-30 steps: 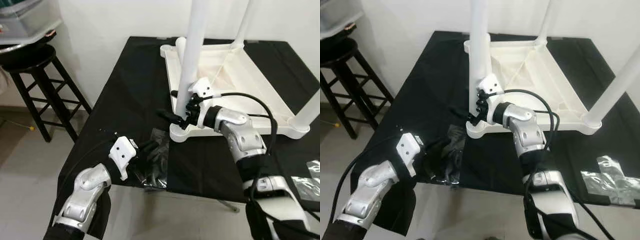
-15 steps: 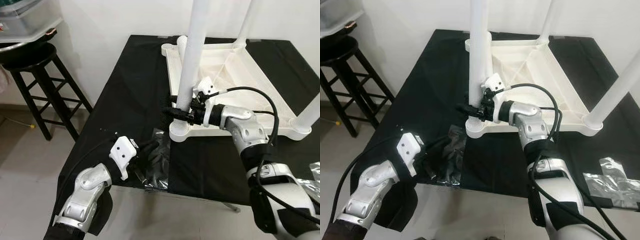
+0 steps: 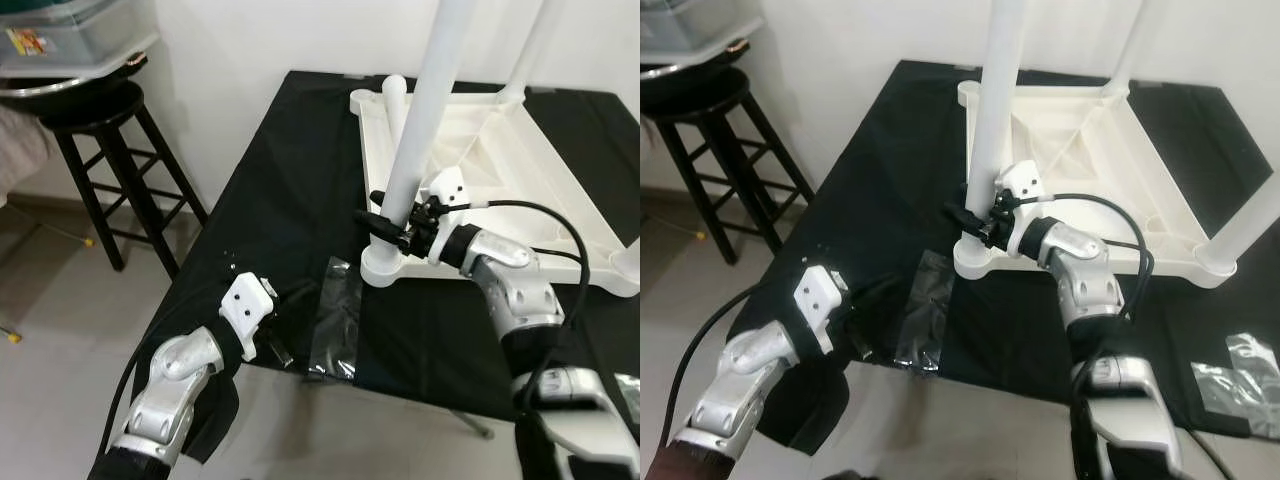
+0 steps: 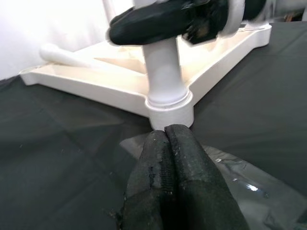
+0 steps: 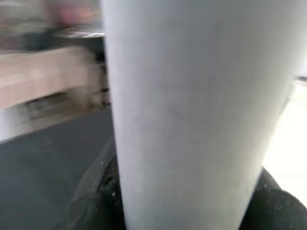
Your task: Building children table
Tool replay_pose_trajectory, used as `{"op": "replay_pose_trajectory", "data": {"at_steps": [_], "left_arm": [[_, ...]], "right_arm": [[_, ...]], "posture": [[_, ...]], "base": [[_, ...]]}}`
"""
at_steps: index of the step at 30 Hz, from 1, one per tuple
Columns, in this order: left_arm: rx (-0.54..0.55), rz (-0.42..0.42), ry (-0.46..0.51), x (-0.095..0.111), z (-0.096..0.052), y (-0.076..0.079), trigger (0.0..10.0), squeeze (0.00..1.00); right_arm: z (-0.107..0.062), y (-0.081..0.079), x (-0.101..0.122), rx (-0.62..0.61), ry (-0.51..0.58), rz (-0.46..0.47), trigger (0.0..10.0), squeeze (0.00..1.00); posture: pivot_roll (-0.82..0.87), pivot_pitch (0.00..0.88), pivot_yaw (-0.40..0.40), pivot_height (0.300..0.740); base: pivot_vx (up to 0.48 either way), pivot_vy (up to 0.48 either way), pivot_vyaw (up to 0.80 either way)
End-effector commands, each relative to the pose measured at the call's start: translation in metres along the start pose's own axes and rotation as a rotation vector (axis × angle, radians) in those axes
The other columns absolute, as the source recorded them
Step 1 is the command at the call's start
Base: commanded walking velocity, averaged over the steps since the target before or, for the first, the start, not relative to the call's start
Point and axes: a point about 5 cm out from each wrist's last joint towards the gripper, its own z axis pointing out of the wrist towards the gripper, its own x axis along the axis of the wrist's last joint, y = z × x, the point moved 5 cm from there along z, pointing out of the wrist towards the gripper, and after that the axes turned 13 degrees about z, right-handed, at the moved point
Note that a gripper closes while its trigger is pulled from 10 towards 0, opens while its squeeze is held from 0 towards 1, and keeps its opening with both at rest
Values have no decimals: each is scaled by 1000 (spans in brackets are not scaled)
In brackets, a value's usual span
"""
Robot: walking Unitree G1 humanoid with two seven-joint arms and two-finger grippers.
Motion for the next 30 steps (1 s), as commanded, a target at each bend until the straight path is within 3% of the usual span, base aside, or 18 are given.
{"op": "replay_pose_trajectory", "data": {"at_steps": [1,2,4,6,9,10,11,13,14,16,20,21,22,24,25,27,29,30], "left_arm": [[-12,-7,-7,-2,-1,1,10000,0],[-12,-7,-7,-2,-1,1,10000,0],[-12,-6,-8,-3,-1,1,10000,0],[-12,-6,-8,-3,-1,1,10000,0],[-15,-1,-9,-3,0,1,10000,0],[-10,-1,-10,-4,0,1,10000,0],[-7,0,-11,-4,-1,0,10000,0],[6,-1,-12,-4,0,-1,10000,0],[7,-1,-12,-4,0,-1,10000,0],[7,-1,-12,-4,0,-1,10000,0],[-8,-3,-7,-3,2,2,10000,0],[-10,-4,-6,-3,2,2,10000,0],[-11,-5,-6,-3,2,2,10000,0],[-11,-5,-6,-3,2,2,10000,0],[-11,-6,-5,-3,3,3,10000,0],[-11,-6,-5,-3,3,3,10000,0],[-9,-7,-4,-3,3,4,10000,0],[-9,-7,-4,-3,3,4,10000,0]], "right_arm": [[-22,16,-57,-295,-182,45,0,0],[-22,16,-57,-295,-182,45,0,0],[-27,-1,-65,-345,-169,56,0,0],[-27,-1,-65,-345,-169,56,0,0],[-17,14,-50,-377,-139,22,0,0],[-15,17,-47,-393,-144,10,941,0],[-14,17,-46,-403,-150,2,10000,427],[-8,9,-39,-340,-127,11,10000,427],[-5,5,-32,-316,-106,10,10000,1000],[-2,3,-25,-301,-87,13,10000,1000],[11,-9,-3,-147,-43,73,10000,1000],[15,-22,6,-6,-34,60,10000,906],[16,-31,11,88,-32,45,10000,906],[16,-31,11,88,-32,45,10000,906],[16,-41,16,212,-48,23,10000,0],[16,-41,16,212,-48,23,10000,0],[16,-46,20,391,-106,-50,10000,0],[16,-46,20,391,-106,-50,10000,0]], "posture": [[8,129,14,740],[8,129,14,740],[8,129,16,740],[8,129,16,740],[7,120,1,740],[7,120,1,740],[7,120,1,740],[10,119,4,740],[11,118,2,740],[11,117,1,740],[6,114,4,740],[2,110,5,740],[3,110,5,740],[3,110,5,740],[4,107,2,740],[4,107,2,740],[11,98,-7,740],[11,98,-7,740]], "base": [[0,0,0],[0,0,0],[0,0,0],[0,0,0],[0,0,0],[0,0,0],[0,0,0],[0,0,0],[0,0,0],[0,0,0],[0,0,0],[0,0,0],[0,0,0],[0,0,0],[0,0,0],[0,0,0],[0,0,0],[0,0,0]]}}
